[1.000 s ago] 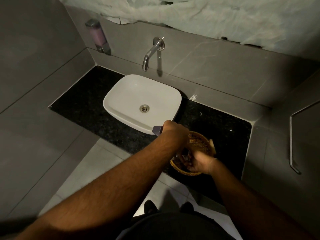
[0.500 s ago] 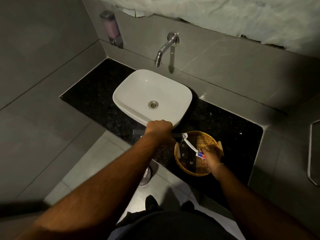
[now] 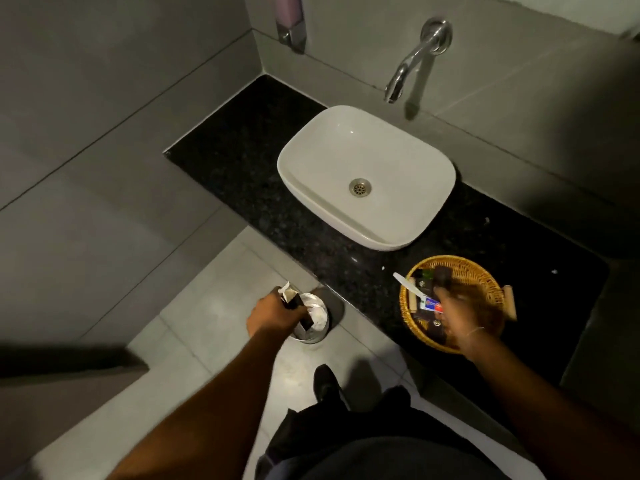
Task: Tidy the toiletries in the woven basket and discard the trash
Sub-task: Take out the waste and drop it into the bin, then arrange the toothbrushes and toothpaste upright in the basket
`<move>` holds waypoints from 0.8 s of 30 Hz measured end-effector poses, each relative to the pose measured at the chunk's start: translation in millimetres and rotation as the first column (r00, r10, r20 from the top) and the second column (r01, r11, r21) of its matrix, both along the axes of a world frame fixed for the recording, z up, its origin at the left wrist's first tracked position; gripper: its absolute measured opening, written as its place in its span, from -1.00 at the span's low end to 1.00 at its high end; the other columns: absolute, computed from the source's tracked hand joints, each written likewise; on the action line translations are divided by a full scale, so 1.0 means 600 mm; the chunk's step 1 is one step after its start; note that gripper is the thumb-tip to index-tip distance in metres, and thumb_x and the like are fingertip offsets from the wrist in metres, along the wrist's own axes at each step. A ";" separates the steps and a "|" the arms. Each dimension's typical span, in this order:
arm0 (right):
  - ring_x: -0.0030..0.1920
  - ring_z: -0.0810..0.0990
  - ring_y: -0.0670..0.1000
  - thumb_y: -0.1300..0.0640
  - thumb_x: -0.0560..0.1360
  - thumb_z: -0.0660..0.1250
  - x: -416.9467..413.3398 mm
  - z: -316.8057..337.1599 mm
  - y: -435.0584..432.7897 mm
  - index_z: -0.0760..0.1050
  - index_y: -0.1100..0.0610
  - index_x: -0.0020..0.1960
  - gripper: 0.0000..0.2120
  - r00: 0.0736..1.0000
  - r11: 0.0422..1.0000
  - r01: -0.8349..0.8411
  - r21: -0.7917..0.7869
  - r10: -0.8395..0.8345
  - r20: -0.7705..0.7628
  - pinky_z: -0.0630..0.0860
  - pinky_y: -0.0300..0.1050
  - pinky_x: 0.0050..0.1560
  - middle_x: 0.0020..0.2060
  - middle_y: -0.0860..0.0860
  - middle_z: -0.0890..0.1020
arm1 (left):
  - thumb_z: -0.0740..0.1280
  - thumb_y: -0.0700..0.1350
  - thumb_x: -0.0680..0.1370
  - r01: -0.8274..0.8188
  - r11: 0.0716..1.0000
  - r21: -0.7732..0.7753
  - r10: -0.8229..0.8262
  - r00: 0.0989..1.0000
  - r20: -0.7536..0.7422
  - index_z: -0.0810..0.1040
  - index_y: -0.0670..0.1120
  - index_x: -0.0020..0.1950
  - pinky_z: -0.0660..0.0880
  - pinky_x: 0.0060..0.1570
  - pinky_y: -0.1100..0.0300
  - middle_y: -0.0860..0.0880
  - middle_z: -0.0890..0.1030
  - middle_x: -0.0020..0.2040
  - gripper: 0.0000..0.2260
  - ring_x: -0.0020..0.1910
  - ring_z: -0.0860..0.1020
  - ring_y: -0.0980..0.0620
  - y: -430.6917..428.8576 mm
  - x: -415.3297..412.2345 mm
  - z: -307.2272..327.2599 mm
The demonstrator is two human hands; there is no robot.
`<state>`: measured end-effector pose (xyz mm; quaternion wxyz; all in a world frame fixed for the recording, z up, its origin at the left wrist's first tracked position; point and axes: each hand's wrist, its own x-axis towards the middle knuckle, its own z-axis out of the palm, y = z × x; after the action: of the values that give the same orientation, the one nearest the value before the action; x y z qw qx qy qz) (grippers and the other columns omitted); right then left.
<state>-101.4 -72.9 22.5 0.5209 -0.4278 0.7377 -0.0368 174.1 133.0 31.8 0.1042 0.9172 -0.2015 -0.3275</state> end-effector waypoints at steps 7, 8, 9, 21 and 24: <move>-0.04 0.63 0.14 0.03 0.64 0.31 0.008 -0.012 0.034 0.59 0.26 0.19 -0.69 0.995 0.984 0.065 -0.165 -0.077 -0.064 0.53 0.12 0.12 0.13 0.22 0.66 | 0.52 0.09 0.52 -0.128 0.991 -0.039 0.125 0.990 -0.062 0.62 0.02 0.31 0.60 0.03 0.02 -0.12 0.76 0.15 -0.61 0.15 0.71 -0.25 0.011 0.030 -0.130; 0.05 0.63 0.19 0.05 0.64 0.32 0.017 -0.008 0.041 0.57 0.27 0.25 -0.68 0.995 0.980 0.069 -0.186 -0.082 -0.062 0.54 0.17 0.18 0.16 0.22 0.62 | 0.50 0.08 0.55 -0.138 0.990 -0.041 0.135 0.988 -0.080 0.61 0.00 0.33 0.62 0.07 -0.01 -0.14 0.76 0.18 -0.61 0.17 0.71 -0.27 0.007 0.040 -0.147; 0.09 0.62 0.23 0.06 0.64 0.32 0.024 -0.004 0.045 0.57 0.27 0.24 -0.69 0.995 0.978 0.073 -0.194 -0.084 -0.048 0.56 0.20 0.18 0.13 0.21 0.61 | 0.49 0.08 0.58 -0.139 0.990 -0.034 0.135 0.985 -0.104 0.59 -0.02 0.36 0.64 0.13 -0.04 -0.15 0.75 0.21 -0.61 0.20 0.70 -0.27 0.000 0.050 -0.165; -0.25 0.62 0.00 0.07 0.65 0.28 0.050 0.005 0.084 0.51 0.03 -0.20 -0.75 0.995 0.972 0.092 -0.215 -0.085 0.042 0.47 -0.15 -0.29 -0.23 0.01 0.62 | 0.34 0.01 0.70 -0.162 0.986 -0.042 0.150 0.965 -0.217 0.41 -0.04 0.55 0.66 0.18 -0.11 -0.16 0.75 0.23 -0.58 0.16 0.71 -0.25 0.044 0.063 -0.233; -0.22 0.64 0.08 0.03 0.64 0.31 0.051 0.002 0.073 0.54 0.07 -0.21 -0.74 0.997 0.964 0.077 -0.256 -0.074 0.020 0.50 -0.12 -0.22 -0.26 0.00 0.62 | 0.23 0.05 0.77 -0.168 0.957 -0.236 0.124 0.974 -0.192 0.51 -0.05 0.46 0.70 0.08 -0.19 -0.15 0.76 0.13 -0.69 0.00 0.74 -0.24 0.046 0.032 -0.195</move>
<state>-70.6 -29.1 23.6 0.4632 -0.4629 0.7399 -0.1539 193.1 160.6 -85.2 0.2603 0.8768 -0.1629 -0.3701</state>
